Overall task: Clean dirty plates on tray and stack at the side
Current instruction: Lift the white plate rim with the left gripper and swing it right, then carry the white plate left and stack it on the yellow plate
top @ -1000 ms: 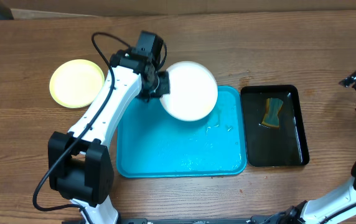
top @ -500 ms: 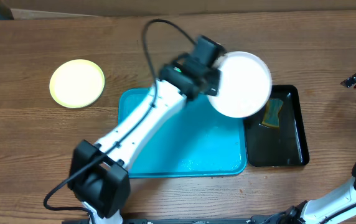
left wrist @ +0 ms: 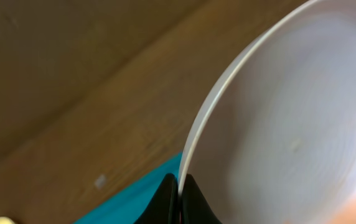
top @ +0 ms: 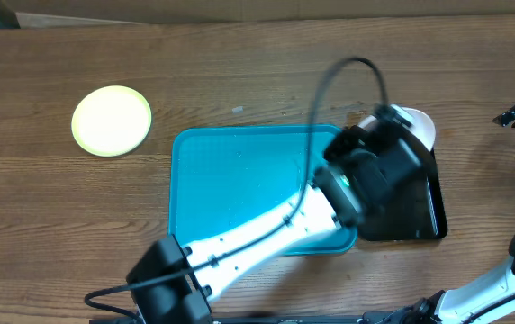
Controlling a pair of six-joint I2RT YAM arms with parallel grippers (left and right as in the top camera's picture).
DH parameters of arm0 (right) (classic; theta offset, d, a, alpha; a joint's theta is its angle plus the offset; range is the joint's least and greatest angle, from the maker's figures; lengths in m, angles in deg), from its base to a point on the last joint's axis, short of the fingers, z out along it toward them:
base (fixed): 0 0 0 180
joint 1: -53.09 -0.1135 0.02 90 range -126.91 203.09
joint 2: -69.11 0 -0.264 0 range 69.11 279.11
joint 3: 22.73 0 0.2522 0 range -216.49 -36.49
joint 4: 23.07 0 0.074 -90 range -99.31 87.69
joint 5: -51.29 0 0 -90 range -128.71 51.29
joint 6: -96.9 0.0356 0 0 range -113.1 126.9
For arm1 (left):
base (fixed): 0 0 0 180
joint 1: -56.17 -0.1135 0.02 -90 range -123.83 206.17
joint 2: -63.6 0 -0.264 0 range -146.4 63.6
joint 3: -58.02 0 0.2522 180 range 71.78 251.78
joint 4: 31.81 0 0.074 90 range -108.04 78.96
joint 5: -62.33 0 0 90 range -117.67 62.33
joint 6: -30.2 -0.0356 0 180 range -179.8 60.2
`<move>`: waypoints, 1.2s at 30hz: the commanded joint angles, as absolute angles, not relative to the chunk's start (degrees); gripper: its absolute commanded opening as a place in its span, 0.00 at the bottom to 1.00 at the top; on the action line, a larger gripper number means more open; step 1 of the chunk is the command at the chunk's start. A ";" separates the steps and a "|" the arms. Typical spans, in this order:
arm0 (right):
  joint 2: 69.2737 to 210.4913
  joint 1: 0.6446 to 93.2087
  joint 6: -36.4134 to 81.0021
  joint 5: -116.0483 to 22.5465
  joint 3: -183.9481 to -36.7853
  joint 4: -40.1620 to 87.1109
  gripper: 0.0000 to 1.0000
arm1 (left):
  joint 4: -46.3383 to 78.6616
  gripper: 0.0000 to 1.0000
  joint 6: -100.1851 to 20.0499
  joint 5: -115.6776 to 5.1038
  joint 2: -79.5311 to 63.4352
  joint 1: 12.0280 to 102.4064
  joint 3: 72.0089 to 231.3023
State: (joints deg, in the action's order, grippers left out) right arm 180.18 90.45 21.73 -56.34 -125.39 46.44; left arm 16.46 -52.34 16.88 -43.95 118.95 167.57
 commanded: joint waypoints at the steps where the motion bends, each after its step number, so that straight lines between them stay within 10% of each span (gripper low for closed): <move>1: 179.37 90.35 21.92 -56.58 -126.36 46.28 1.00 | 11.84 0.04 -64.27 34.33 -44.30 123.19 169.01; 15: 179.37 90.35 21.92 -56.58 -126.36 46.28 1.00 | 6.53 0.04 -66.22 32.12 -44.30 124.24 169.01; 26: 179.37 90.35 21.92 -56.58 -126.36 46.28 1.00 | 19.17 0.04 -40.49 -9.61 -44.30 109.62 169.01; 36: 179.37 90.35 21.92 -56.58 -126.36 46.28 1.00 | 24.89 0.04 -31.86 -50.65 -44.30 75.28 169.01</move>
